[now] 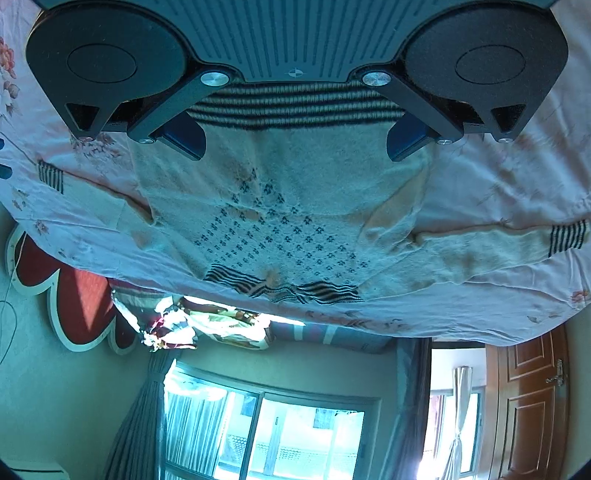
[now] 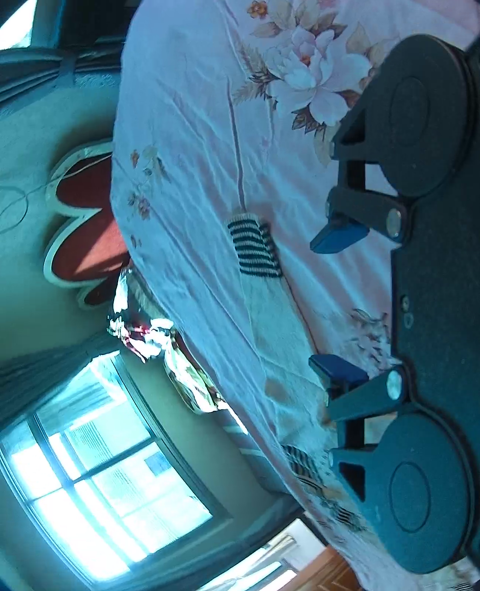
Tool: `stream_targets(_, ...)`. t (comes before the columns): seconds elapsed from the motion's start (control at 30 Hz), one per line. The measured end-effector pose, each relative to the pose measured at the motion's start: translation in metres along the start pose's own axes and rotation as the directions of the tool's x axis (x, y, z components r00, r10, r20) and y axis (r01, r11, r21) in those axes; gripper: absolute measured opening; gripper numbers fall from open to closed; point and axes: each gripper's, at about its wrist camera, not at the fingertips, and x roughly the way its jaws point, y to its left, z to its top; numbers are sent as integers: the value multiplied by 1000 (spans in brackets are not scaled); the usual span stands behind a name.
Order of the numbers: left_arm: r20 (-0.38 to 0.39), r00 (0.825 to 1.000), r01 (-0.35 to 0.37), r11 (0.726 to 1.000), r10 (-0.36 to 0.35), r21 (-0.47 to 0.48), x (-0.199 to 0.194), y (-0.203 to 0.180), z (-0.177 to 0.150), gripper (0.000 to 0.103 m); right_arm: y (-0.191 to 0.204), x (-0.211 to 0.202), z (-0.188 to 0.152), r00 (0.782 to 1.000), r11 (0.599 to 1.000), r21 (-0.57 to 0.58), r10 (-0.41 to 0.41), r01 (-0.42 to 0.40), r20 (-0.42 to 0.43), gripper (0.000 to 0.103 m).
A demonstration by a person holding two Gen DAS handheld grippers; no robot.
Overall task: Fold small clothes
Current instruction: 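Grasp the striped cuff of one sleeve with the right gripper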
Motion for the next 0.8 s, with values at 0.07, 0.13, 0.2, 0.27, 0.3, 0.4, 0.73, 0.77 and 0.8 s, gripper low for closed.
stream_targets(0.07, -11, 1000, -6, 1000, 6, 11, 24, 1, 12, 103, -19, 42, 6, 1000, 991, 132, 10, -8, -20, 62)
stream_targets(0.13, -7, 1000, -6, 1000, 6, 30, 43, 2, 19, 103, -37, 75, 8, 999, 969, 247, 6, 3, -34, 58)
stream_targets(0.2, -21, 999, -31, 998, 32, 47, 63, 6, 24, 103, -50, 101, 4, 999, 948, 318, 3, 10, -37, 54)
stream_targets(0.27, -43, 998, -46, 998, 47, 31, 78, 11, 27, 103, -60, 121, 0, 999, 927, 376, -6, 23, -47, 53)
stream_targets(0.3, -49, 997, -56, 998, 57, 20, 83, 13, 28, 103, -63, 127, -1, 999, 921, 389, -11, 29, -49, 50)
stream_targets(0.4, -61, 991, -116, 993, 115, -7, 97, 18, 30, 103, -66, 138, 6, 1000, 920, 392, -11, 18, -22, 49)
stream_targets(0.73, -105, 971, -227, 967, 215, -117, 113, 33, 51, 103, -59, 156, 26, 997, 969, 231, -80, 83, -21, 6)
stream_targets(0.77, -113, 969, -235, 963, 221, -134, 115, 37, 52, 103, -52, 156, 28, 996, 976, 199, -83, 84, -10, 6)
stream_targets(0.8, -115, 967, -241, 959, 225, -150, 117, 41, 52, 103, -43, 154, 31, 997, 984, 163, -78, 76, 5, 6)
